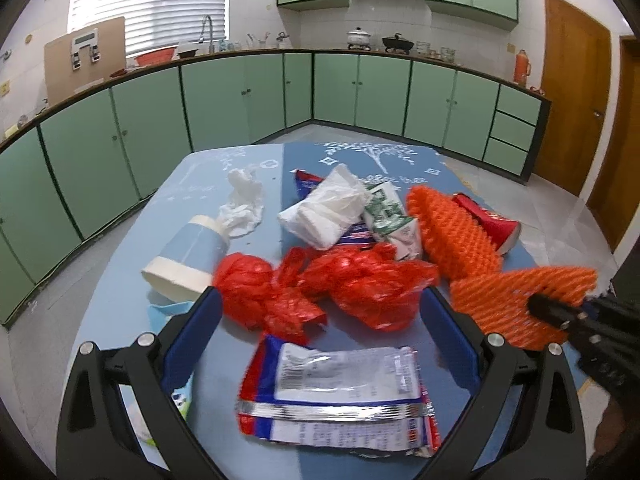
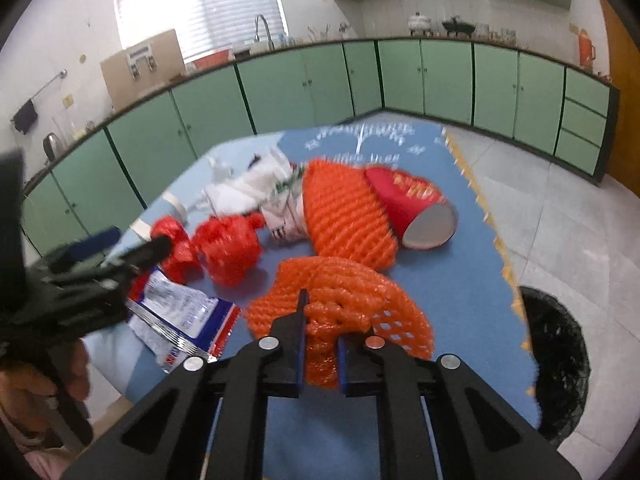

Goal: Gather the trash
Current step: 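Grasp the orange foam net with the right tool while the left tool grasps the red plastic bag, then carry both items over the black bin and open both tools to drop them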

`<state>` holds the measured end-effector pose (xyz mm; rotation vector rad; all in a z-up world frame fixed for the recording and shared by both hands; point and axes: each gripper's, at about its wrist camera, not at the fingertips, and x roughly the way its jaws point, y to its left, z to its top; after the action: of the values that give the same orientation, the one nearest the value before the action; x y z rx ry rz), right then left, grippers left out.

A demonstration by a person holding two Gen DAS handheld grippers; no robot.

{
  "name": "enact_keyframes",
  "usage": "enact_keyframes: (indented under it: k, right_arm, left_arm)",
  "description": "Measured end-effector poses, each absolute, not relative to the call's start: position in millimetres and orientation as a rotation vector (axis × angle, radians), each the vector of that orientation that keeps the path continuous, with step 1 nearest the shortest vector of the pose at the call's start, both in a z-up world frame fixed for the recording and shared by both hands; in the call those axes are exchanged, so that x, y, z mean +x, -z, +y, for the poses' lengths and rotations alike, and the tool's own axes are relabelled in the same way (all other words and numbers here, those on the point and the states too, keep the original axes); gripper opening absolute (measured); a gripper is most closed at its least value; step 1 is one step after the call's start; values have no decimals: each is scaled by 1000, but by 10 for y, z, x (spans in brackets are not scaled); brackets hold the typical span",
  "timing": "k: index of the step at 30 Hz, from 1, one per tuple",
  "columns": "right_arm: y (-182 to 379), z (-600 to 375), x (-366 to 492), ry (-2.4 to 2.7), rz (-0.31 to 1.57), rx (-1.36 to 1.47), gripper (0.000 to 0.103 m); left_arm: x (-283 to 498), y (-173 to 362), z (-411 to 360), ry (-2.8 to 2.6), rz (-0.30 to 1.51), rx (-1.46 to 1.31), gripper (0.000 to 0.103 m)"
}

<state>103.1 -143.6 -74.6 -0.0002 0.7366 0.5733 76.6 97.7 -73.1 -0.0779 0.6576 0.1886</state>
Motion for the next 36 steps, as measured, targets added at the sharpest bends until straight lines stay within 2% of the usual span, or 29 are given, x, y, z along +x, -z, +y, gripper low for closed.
enact_keyframes:
  k: [8,12,16,19,21,22,24,26,36]
  right_arm:
    - [605,-1742,1116,-448,690,24,11]
    - [673,-1846,1198,-404,709,40,11]
    - [718,-1860,1243,-380,706,30,11]
    - [735,-1854,1267,-375,705,32,11]
    - [751,-1851,1289,-373,708,38,11]
    - [760,-1861,1276,-373,709,40,11]
    - [770,-1870,1278,-373,709,43,11]
    - [766,-1888,1267,-371,705,49,11]
    - [595,-2053,1117,-356,643,86,11]
  left_arm:
    - [1001,765,750,-146,653,-62,94]
    - [1159,856,689,-144,675,-49,80]
    - [1270,960,664,-152,703,-46,71]
    - [1308,1021,632,-147,719,-41,54]
    - [1319,1057,621,-141,727,-38,35]
    - [1313,1066,616,-142,727,-33,31]
    - [1300,1060,604,-143,721,-23,13]
    - [1269,1033,605,-140,707,-30,7]
    - [883,530,414,-83,528,-27,3]
